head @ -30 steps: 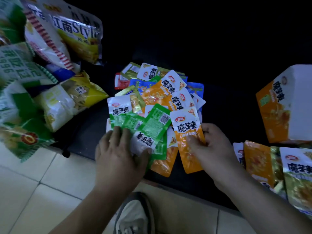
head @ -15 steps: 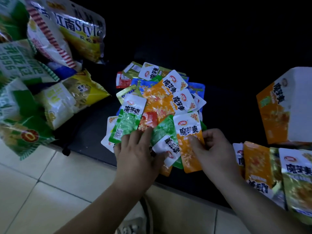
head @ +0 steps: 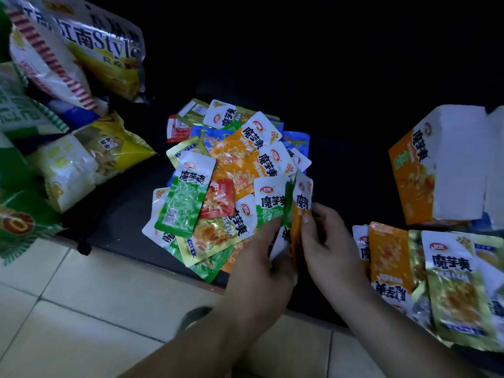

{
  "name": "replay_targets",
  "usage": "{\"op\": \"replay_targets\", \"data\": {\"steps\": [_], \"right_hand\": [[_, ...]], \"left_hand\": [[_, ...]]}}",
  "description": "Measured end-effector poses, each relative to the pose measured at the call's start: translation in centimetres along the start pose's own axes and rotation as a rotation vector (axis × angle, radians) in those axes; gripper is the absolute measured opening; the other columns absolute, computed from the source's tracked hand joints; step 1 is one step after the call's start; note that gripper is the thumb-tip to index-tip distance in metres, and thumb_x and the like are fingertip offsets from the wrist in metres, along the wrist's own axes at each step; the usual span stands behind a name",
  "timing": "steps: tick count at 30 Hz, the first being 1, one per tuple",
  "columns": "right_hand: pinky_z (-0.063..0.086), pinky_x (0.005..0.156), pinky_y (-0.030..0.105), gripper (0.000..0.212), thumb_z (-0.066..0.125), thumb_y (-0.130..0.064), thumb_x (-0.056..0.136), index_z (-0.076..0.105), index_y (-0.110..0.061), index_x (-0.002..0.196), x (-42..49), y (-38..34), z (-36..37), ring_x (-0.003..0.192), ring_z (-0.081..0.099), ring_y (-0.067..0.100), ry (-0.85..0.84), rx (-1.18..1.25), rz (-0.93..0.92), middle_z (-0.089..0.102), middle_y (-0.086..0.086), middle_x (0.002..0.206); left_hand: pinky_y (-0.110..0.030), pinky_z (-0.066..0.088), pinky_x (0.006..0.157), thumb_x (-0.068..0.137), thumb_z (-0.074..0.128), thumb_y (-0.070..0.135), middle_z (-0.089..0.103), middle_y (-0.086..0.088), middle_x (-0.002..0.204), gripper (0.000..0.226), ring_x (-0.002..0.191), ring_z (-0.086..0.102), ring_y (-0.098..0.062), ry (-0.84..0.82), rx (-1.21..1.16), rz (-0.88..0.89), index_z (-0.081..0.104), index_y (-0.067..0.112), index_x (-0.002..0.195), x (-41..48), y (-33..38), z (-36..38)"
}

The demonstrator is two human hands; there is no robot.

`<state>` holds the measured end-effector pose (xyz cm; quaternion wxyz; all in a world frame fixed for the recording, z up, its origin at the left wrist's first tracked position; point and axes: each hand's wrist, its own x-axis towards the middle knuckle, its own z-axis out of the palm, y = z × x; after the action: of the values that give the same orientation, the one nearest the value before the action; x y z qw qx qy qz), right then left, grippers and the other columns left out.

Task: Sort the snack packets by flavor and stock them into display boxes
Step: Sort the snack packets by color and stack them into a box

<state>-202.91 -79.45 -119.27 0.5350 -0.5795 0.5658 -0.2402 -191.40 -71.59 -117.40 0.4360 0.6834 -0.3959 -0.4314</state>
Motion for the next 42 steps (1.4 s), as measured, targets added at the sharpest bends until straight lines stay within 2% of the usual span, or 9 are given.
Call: {"op": "replay_targets", "data": {"steps": [5, 8, 12, 15, 21, 25, 30, 37, 42], "right_hand": [[0.056, 0.078, 0.026, 0.028, 0.062, -0.039, 0.099, 0.061, -0.045, 0.126, -1.5, -0.8, -1.3, 0.094, 0.071, -0.003, 0.02, 0.193, 0.05, 0.075, -0.02, 0.102], [0.057, 0.078, 0.032, 0.032, 0.069, -0.036, 0.095, 0.063, -0.041, 0.126, -1.8, -0.7, -2.5, 0.092, 0.073, 0.003, 0.057, 0.268, 0.105, 0.077, -0.015, 0.099], [0.059, 0.082, 0.038, 0.046, 0.071, -0.029, 0.094, 0.055, -0.044, 0.135, -2.1, -0.6, -3.3, 0.1, 0.074, 0.007, 0.023, 0.281, 0.116, 0.078, -0.015, 0.105], [0.057, 0.087, 0.041, 0.062, 0.074, -0.015, 0.093, 0.049, -0.041, 0.143, -2.3, -0.7, -3.3, 0.104, 0.072, 0.008, -0.032, 0.248, 0.114, 0.078, -0.014, 0.108], [0.061, 0.073, 0.036, 0.046, 0.076, -0.006, 0.091, 0.062, -0.038, 0.121, -1.5, -0.2, -5.0, 0.089, 0.076, 0.01, 0.089, 0.21, 0.153, 0.079, -0.013, 0.096], [0.06, 0.069, 0.034, 0.044, 0.074, -0.006, 0.092, 0.061, -0.044, 0.108, -1.4, 0.1, -5.7, 0.082, 0.076, 0.006, 0.169, 0.224, 0.148, 0.077, -0.019, 0.089], [0.061, 0.077, 0.038, 0.044, 0.074, -0.006, 0.092, 0.061, -0.04, 0.117, -1.4, -0.2, -5.6, 0.081, 0.075, 0.003, 0.178, 0.228, 0.166, 0.077, -0.019, 0.089], [0.061, 0.077, 0.038, 0.043, 0.072, -0.006, 0.094, 0.061, -0.039, 0.12, -1.8, -0.5, -6.1, 0.086, 0.075, 0.007, 0.192, 0.26, 0.165, 0.078, -0.016, 0.094], [0.061, 0.073, 0.036, 0.046, 0.071, -0.007, 0.094, 0.06, -0.037, 0.126, -2.5, -0.9, -6.5, 0.091, 0.075, 0.009, 0.166, 0.32, 0.145, 0.078, -0.013, 0.101]], "left_hand": [[-0.031, 0.057, 0.097, 0.097, 0.061, -0.003, 0.073, 0.005, 0.129, 0.047, 0.117, 0.069, -0.011, -0.085, -0.358, -0.162, 0.069, 0.03, 0.13, -0.4, 1.3, 0.4], [-0.02, 0.059, 0.077, 0.105, 0.054, 0.007, 0.08, 0.012, 0.099, 0.05, 0.091, 0.075, -0.004, -0.101, -0.364, -0.221, 0.082, 0.044, 0.085, -0.5, 1.7, 0.3], [-0.031, 0.056, 0.057, 0.106, 0.055, 0.016, 0.076, 0.003, 0.074, 0.029, 0.064, 0.072, -0.016, 0.038, -0.232, -0.13, 0.078, 0.017, 0.089, 0.1, 1.2, 0.3], [-0.047, 0.058, 0.061, 0.102, 0.062, 0.014, 0.076, -0.011, 0.076, 0.018, 0.074, 0.071, -0.041, 0.113, -0.25, -0.158, 0.073, 0.01, 0.089, 0.6, 0.2, 0.8], [-0.022, 0.051, 0.061, 0.088, 0.081, 0.023, 0.07, 0.008, 0.09, 0.016, 0.075, 0.067, -0.008, 0.207, 0.218, -0.048, 0.067, 0.027, 0.096, 1.8, -1.5, -0.7], [-0.04, 0.055, 0.082, 0.078, 0.083, 0.053, 0.057, 0.001, 0.12, 0.071, 0.105, 0.061, -0.023, 0.226, 0.624, 0.003, 0.057, 0.021, 0.136, 3.6, -1.7, -2.2], [-0.039, 0.051, 0.083, 0.079, 0.08, 0.049, 0.06, -0.002, 0.123, 0.077, 0.114, 0.058, -0.029, 0.125, 0.861, -0.015, 0.049, 0.026, 0.146, 4.3, -0.9, -1.4], [-0.031, 0.049, 0.055, 0.091, 0.074, 0.036, 0.07, 0.007, 0.076, 0.015, 0.066, 0.066, -0.012, 0.145, 0.402, -0.125, 0.063, 0.027, 0.095, 3.7, -0.4, -2.1], [-0.029, 0.055, 0.055, 0.096, 0.071, 0.017, 0.078, -0.006, 0.089, 0.003, 0.07, 0.073, -0.019, 0.142, -0.325, -0.341, 0.07, 0.017, 0.1, 1.0, 0.7, -0.3]]}}
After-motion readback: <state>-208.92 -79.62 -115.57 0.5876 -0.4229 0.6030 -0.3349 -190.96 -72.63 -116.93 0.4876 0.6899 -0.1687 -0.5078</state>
